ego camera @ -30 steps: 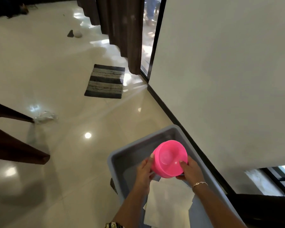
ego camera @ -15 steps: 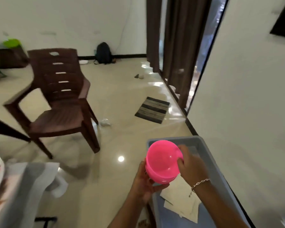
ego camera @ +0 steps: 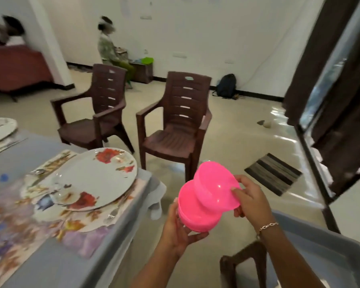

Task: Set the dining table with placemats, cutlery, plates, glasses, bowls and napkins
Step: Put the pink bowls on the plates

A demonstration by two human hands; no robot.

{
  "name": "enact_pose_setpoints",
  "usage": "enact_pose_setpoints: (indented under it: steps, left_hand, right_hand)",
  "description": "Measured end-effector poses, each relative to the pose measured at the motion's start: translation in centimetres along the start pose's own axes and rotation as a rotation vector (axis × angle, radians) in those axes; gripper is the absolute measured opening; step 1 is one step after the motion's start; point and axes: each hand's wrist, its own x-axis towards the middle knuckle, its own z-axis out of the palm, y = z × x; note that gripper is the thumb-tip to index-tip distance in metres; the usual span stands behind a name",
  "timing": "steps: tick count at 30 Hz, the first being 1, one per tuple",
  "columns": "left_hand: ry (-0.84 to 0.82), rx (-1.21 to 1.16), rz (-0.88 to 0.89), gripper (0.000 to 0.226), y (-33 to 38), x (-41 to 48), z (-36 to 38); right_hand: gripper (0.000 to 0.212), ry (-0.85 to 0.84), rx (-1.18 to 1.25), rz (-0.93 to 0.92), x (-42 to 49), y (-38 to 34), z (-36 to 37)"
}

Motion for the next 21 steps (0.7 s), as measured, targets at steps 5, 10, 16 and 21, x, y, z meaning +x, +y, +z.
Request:
enact_pose_setpoints:
  steps: [5, 10, 16, 21]
  left_hand:
    - [0.074, -0.007, 0.072, 0.041, 7.7, 2.4, -4.0]
    - [0.086, -0.026, 0.097, 0.042, 13.7, 5.6, -6.7]
    - [0.096, -0.151, 0.049, 0.056, 18.0, 10.3, -7.4]
    - [0.142, -0.256, 0.125, 0.065, 20.9, 15.6, -6.4]
  right_hand:
    - [0.019, -0.07, 0.149, -0.018, 7.3, -3.4, 6.0]
    - [0.017, -0.058, 0.214, -0.026, 14.1, -6.3, 10.7]
    - [0.016, -0.056, 0.265, 0.03, 21.4, -7.0, 13.5]
    - [0.015, -0.12, 0.245, 0.022, 29.3, -6.1, 15.3]
